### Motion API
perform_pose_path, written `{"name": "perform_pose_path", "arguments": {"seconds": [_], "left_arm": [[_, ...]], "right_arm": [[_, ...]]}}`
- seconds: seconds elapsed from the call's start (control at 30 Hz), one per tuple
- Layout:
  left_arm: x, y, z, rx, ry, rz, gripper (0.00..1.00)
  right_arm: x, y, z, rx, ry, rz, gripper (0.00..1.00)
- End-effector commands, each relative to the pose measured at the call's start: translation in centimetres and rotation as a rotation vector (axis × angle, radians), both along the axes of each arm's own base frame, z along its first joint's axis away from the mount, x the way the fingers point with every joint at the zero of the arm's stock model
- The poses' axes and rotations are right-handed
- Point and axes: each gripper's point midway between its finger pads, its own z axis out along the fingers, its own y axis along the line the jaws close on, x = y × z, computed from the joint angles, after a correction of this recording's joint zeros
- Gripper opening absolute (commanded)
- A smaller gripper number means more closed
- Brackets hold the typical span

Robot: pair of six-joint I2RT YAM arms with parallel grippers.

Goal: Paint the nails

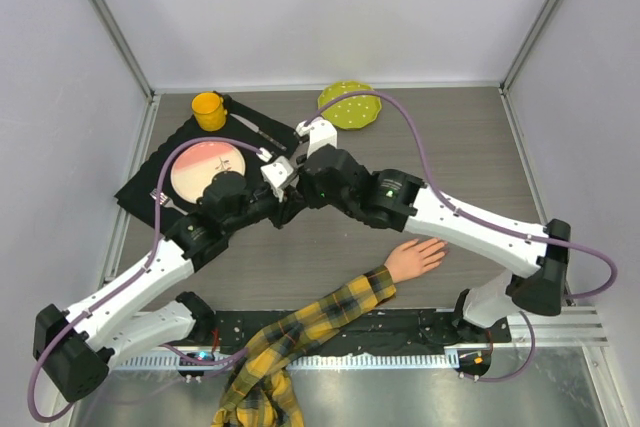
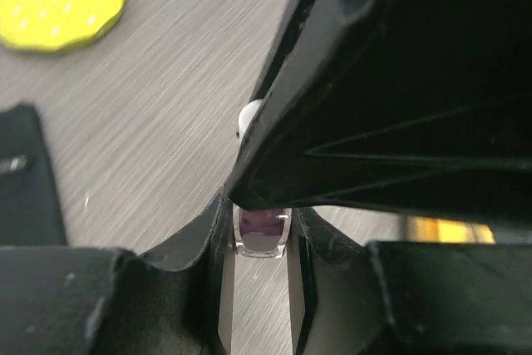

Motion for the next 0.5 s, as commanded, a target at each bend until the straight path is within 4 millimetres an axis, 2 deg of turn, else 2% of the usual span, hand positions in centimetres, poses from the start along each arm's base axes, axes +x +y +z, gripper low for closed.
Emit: {"name": "perform_pose_path", "arguments": {"seconds": [0.0, 0.07, 0.2, 0.33, 0.37, 0.4, 0.47], "left_arm": [[1.3, -1.0, 8.1, -0.184, -0.236, 0.011, 0.0], [1.0, -1.0, 7.6, -0.182, -0.223, 0.0, 0.0], [0.2, -1.0, 7.7, -0.194, -0.225, -0.028, 0.0], [-0.1, -0.8, 7.4, -0.189, -0.217, -0.031, 0.0], [-0.1, -0.7, 7.3, -0.186, -0.215, -0.028, 0.0], [-0.2, -0.6, 7.2, -0.184, -0.212, -0.028, 0.0], [-0.3, -0.5, 7.2, -0.178, -0.216, -0.027, 0.0]], "right_arm": [[-2.1, 2.1, -1.7, 0.048, 0.086, -0.059, 0.01], [-1.7, 2.1, -0.6, 0.067, 0.065, -0.059, 0.02], [-1.8, 2.1, 0.1, 0.092, 0.064, -0.029, 0.26], [-1.9, 1.5, 1.3, 0.119, 0.048, -0.016, 0.39], [-2.1, 1.0, 2.2, 0.136, 0.034, -0.014, 0.42], [-2.1, 0.7, 2.7, 0.145, 0.023, -0.015, 0.5], [-2.5, -0.3, 3.7, 0.16, -0.001, 0.005, 0.59]]}}
